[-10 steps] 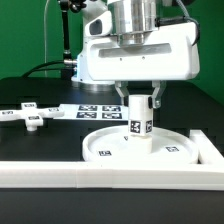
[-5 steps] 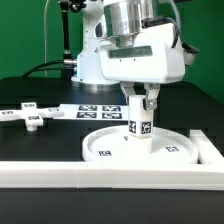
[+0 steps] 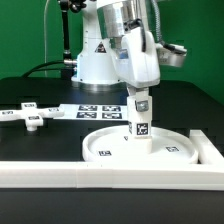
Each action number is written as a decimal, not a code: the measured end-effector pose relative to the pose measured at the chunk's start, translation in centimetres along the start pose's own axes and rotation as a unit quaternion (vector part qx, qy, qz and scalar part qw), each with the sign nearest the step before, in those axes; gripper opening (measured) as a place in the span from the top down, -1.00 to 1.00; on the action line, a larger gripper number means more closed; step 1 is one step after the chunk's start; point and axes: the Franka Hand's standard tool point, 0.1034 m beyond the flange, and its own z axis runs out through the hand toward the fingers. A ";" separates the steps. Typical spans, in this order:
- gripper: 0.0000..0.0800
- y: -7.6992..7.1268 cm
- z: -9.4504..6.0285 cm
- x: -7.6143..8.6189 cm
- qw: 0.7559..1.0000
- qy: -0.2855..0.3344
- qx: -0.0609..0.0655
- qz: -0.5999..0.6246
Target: Assemble round table
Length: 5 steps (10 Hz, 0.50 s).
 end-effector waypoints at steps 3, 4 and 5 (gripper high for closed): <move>-0.02 0.1 0.1 -0.6 0.996 -0.006 0.001 0.093; -0.02 0.1 0.2 -0.7 0.994 -0.007 0.001 0.112; -0.02 0.1 0.2 -0.7 0.992 -0.009 0.002 0.122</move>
Offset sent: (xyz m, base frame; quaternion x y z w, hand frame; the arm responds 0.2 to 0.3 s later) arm -0.0030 0.0029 -0.0017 -0.0151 0.0139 0.1961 0.9804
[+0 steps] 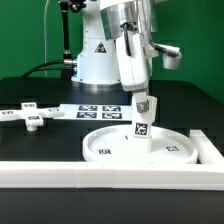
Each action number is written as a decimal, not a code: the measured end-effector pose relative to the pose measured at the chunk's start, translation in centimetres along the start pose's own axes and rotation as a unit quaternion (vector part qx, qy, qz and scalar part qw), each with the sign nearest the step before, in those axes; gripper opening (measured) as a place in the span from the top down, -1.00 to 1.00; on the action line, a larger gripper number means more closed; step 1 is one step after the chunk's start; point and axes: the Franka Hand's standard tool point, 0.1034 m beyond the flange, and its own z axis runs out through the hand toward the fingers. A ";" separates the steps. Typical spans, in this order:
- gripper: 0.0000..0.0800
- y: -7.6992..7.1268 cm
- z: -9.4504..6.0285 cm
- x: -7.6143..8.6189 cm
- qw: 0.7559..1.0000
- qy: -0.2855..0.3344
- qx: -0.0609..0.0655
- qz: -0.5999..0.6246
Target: Assemble round table
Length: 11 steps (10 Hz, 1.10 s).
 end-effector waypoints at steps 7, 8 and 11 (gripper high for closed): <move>-0.62 0.2 0.1 0.4 0.964 0.010 -0.006 -0.267; -0.62 0.2 0.1 0.4 0.955 0.010 -0.006 -0.296; -0.62 0.2 0.2 0.4 0.911 0.009 -0.008 -0.412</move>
Offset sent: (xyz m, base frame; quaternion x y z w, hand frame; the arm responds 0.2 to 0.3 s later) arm 0.0046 -0.0065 0.0037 -0.0645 0.0406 -0.1516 0.9855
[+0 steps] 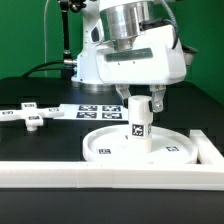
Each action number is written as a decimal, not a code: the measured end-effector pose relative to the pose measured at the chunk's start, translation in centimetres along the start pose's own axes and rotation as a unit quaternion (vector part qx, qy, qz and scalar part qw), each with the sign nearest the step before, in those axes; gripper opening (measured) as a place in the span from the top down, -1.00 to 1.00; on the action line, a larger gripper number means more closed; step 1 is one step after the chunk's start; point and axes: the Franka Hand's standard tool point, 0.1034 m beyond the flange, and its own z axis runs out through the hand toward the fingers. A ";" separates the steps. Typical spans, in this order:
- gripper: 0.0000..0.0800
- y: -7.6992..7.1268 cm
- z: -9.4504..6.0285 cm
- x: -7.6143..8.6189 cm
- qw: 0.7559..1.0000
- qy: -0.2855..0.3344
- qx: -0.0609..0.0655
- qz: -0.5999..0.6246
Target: Assemble round table
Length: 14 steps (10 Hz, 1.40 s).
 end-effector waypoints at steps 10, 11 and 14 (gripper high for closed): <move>-0.62 -1.1 -0.1 -0.7 0.893 -0.003 -0.035 -0.448; -0.62 -1.2 0.0 -0.6 0.855 0.003 -0.040 -0.516; -0.62 -1.5 -0.1 -0.7 0.758 0.001 -0.055 -0.650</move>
Offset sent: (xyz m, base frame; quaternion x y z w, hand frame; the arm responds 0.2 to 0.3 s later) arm 0.0060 0.0110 0.0083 -0.0536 -0.0056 -0.3488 0.9356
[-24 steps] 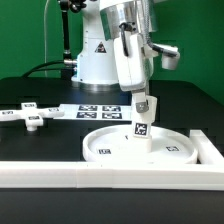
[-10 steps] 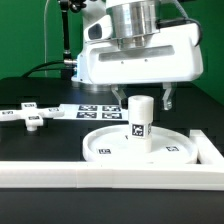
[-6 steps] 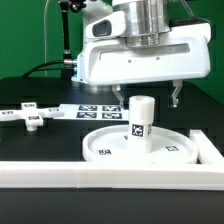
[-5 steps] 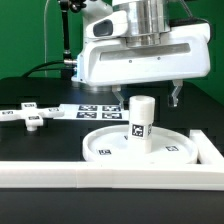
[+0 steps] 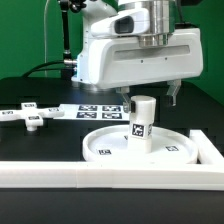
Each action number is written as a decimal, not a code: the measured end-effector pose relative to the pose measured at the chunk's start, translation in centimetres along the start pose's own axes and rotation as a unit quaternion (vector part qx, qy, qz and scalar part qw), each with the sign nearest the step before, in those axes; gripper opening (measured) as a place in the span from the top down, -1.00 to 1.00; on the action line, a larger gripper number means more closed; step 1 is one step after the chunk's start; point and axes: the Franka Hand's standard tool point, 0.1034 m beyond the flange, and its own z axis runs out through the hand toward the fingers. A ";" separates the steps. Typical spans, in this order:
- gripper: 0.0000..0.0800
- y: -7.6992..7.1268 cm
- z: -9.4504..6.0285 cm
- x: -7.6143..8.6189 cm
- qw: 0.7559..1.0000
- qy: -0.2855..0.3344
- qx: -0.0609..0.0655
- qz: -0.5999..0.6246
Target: Assemble round table
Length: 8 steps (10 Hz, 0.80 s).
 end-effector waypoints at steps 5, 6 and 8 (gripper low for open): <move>-0.62 0.5 0.0 -0.1 0.989 -0.002 -0.005 -0.151; -0.62 0.5 0.0 0.2 0.976 0.003 -0.017 -0.217; -0.62 0.4 0.0 0.4 0.948 -0.007 -0.027 -0.317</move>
Offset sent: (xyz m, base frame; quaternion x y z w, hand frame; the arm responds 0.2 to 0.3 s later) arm 0.0000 0.0000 0.0000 0.0000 0.0000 -0.1296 0.9916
